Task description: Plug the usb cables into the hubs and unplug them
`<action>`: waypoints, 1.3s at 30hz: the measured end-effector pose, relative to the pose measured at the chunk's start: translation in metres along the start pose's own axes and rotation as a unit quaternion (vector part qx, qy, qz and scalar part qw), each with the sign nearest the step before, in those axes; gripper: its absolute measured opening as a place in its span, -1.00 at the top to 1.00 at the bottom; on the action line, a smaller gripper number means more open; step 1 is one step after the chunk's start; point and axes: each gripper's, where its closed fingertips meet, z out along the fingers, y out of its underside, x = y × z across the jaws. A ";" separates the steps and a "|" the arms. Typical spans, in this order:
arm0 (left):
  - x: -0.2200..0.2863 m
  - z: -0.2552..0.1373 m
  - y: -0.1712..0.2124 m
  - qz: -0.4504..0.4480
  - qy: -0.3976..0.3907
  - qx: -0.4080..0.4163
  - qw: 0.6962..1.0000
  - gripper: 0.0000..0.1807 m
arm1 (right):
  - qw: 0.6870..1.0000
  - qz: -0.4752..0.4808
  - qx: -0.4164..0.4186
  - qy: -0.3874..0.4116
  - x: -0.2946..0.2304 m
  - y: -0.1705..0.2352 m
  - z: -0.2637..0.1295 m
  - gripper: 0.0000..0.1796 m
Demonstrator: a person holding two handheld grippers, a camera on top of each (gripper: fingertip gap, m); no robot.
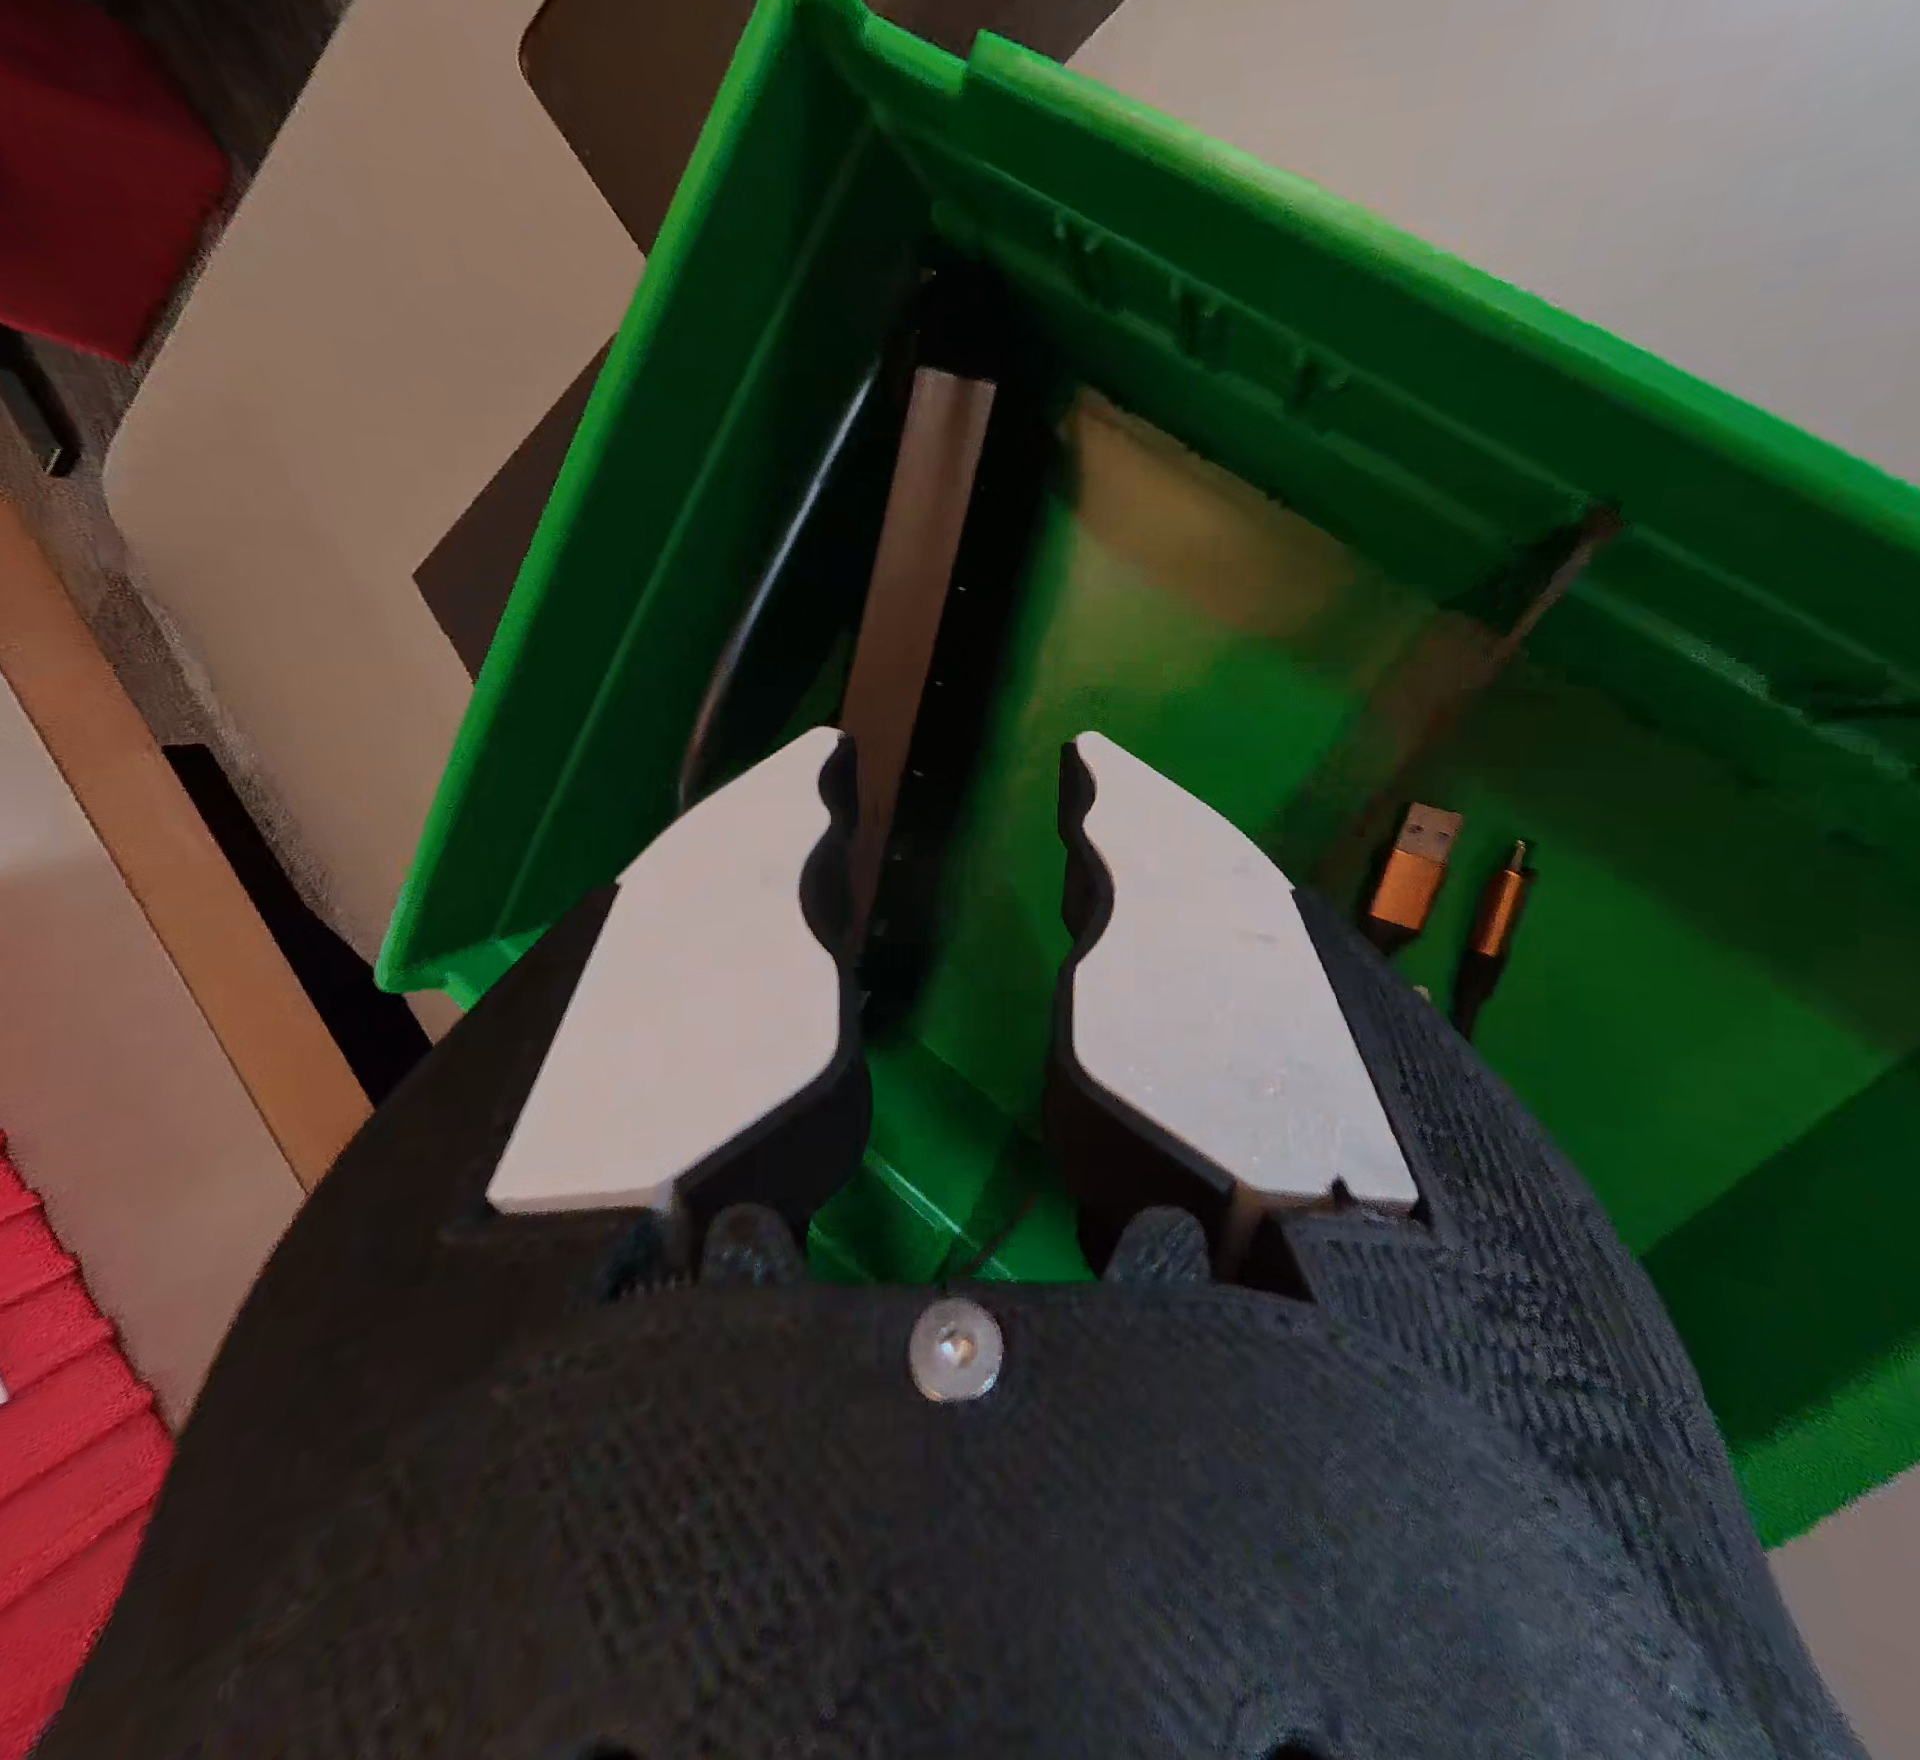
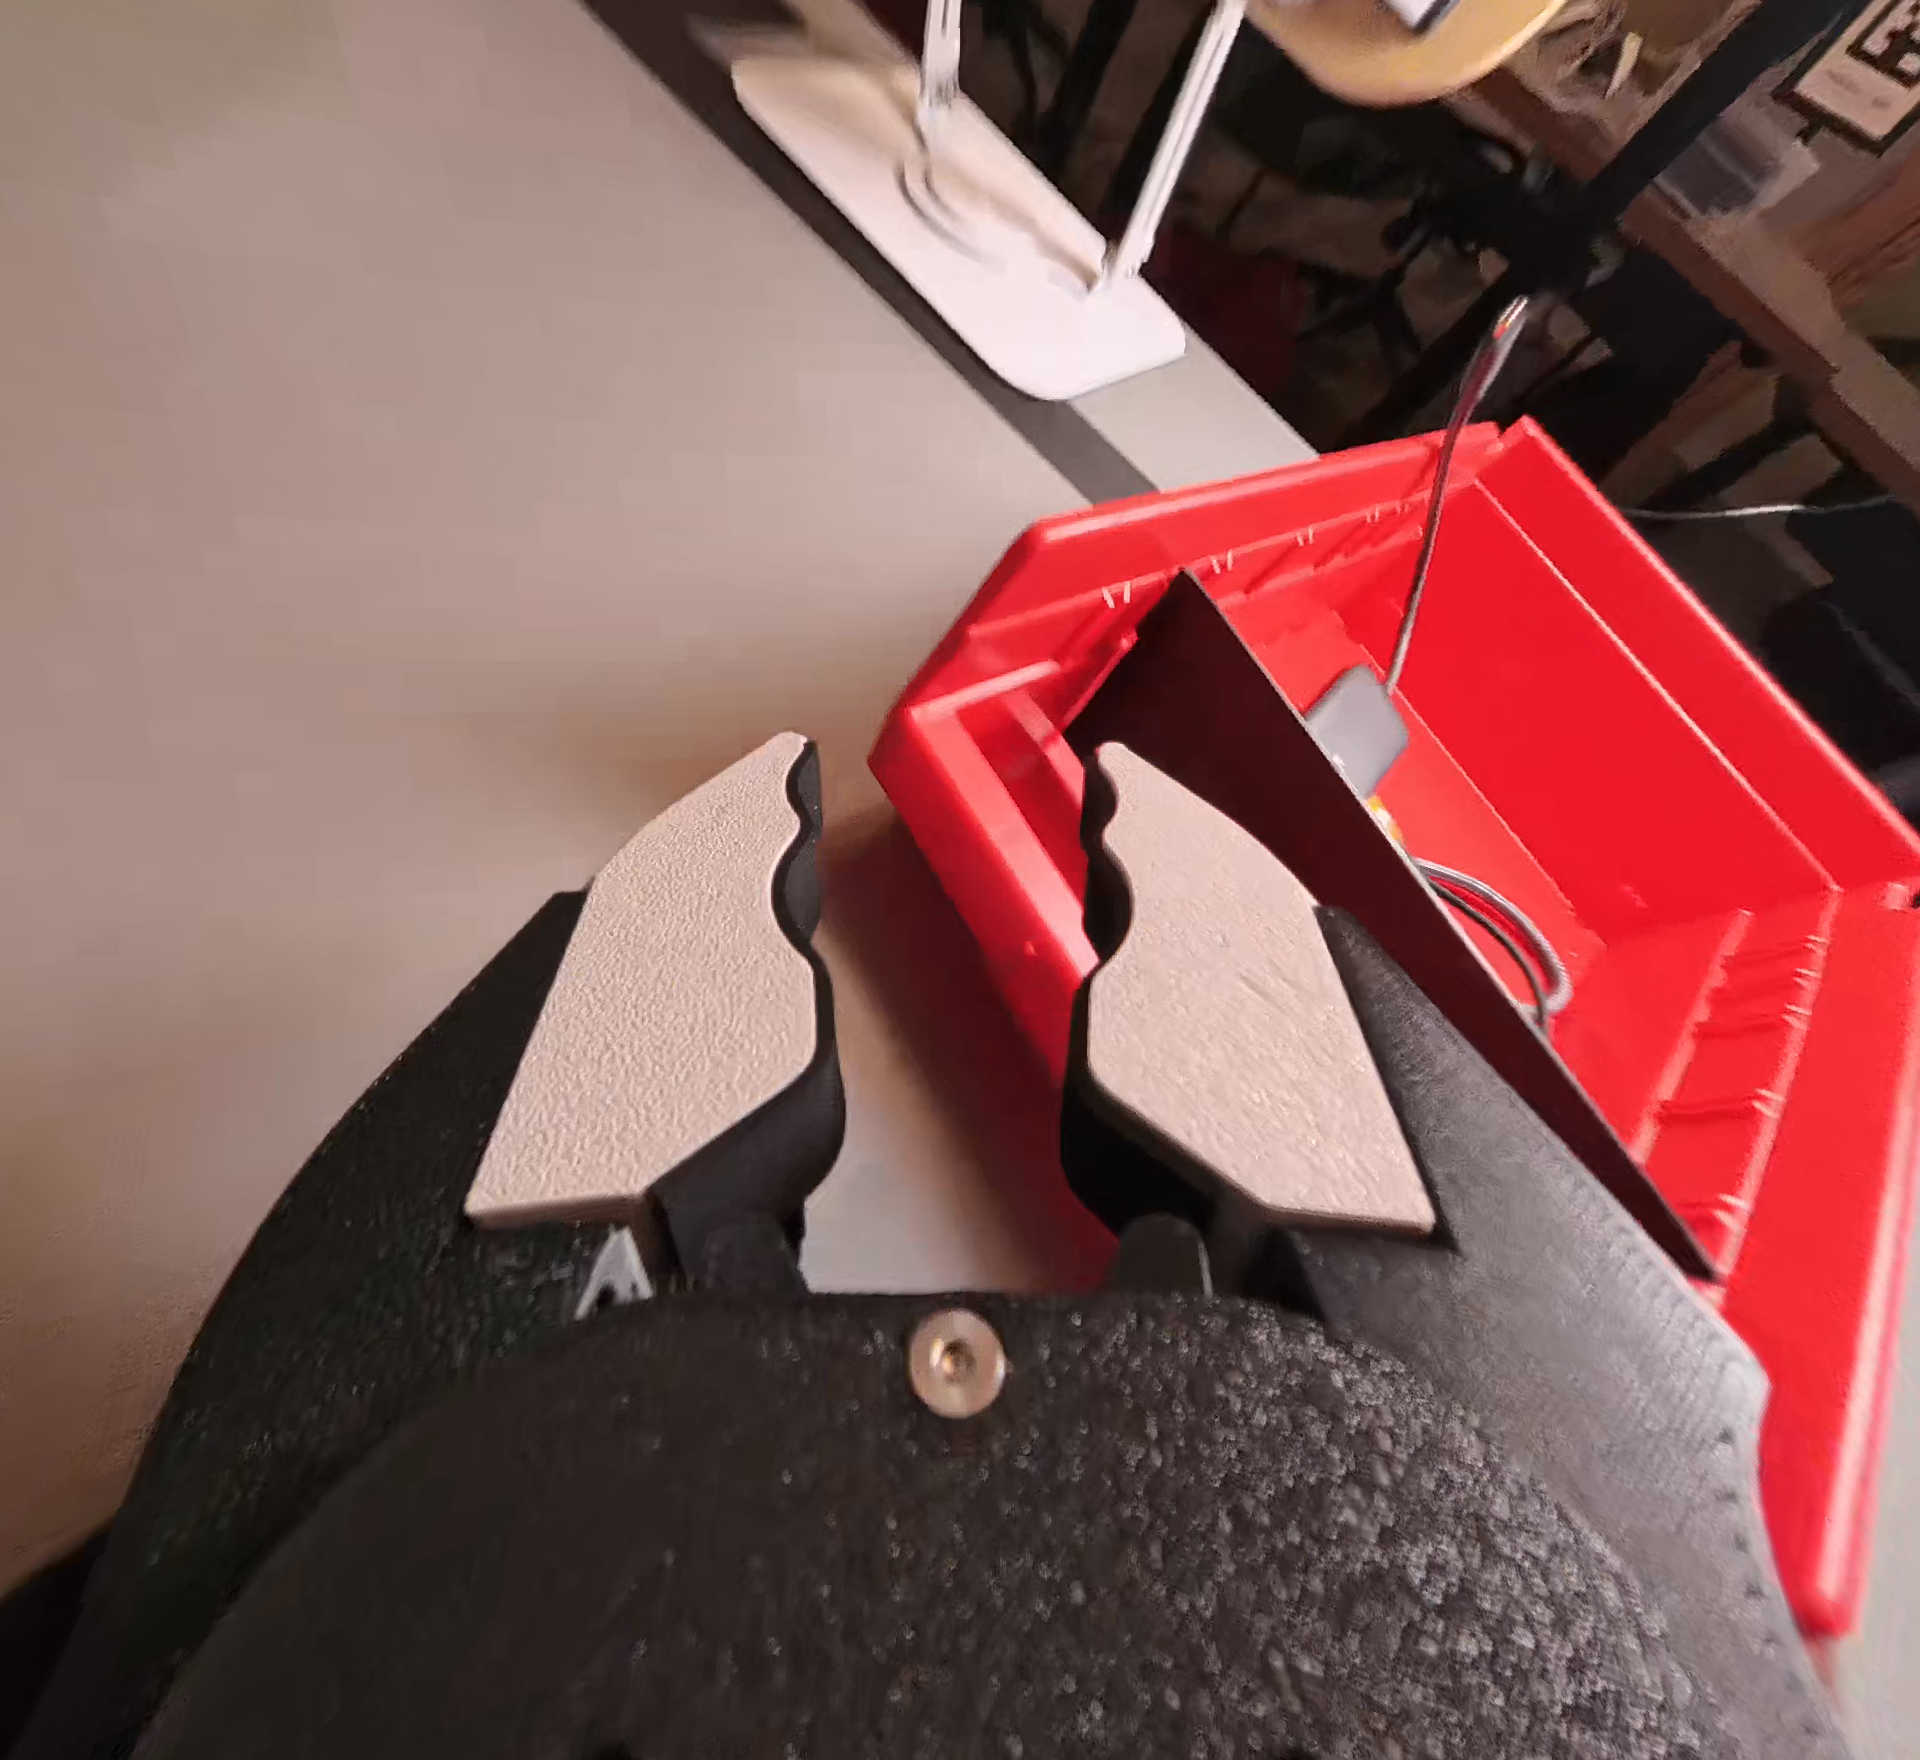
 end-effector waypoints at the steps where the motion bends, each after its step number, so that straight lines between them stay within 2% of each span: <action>1: -0.001 0.006 0.000 0.002 0.003 -0.013 1.000 0.58 | 0.999 0.024 0.028 -0.006 -0.003 -0.007 -0.004 0.47; 5: -0.005 0.032 0.004 0.010 0.007 -0.066 0.998 0.55 | 0.993 0.073 0.093 -0.025 -0.010 -0.022 -0.012 0.50; 12: -0.014 0.064 0.013 0.021 0.011 -0.124 0.992 0.48 | 0.990 0.093 0.098 -0.048 -0.016 -0.017 -0.007 0.53; 16: -0.010 0.071 0.019 0.038 0.012 -0.133 0.990 0.62 | 0.987 0.110 0.101 -0.067 -0.019 -0.015 -0.007 0.54; 19: -0.013 0.057 0.015 0.069 -0.021 -0.122 0.990 0.67 | 0.985 0.114 0.106 -0.073 -0.019 -0.015 -0.008 0.56; 22: -0.018 0.024 0.002 0.085 -0.055 -0.084 0.991 0.69 | 0.984 0.114 0.111 -0.079 -0.021 -0.017 -0.009 0.57; 26: -0.027 -0.044 -0.026 0.095 -0.107 -0.016 0.990 0.70 | 0.984 0.104 0.117 -0.080 -0.024 -0.021 -0.010 0.57; 30: -0.012 -0.122 -0.070 0.072 -0.112 0.110 0.985 0.70 | 0.983 0.098 0.130 -0.081 -0.027 -0.030 -0.013 0.57; 34: 0.046 -0.195 -0.125 0.042 -0.014 0.284 0.958 0.70 | 0.979 0.093 0.155 -0.093 -0.034 -0.054 -0.018 0.57; 39: 0.143 -0.259 -0.177 0.050 0.135 0.445 0.884 0.70 | 0.967 0.071 0.206 -0.128 -0.051 -0.114 -0.028 0.57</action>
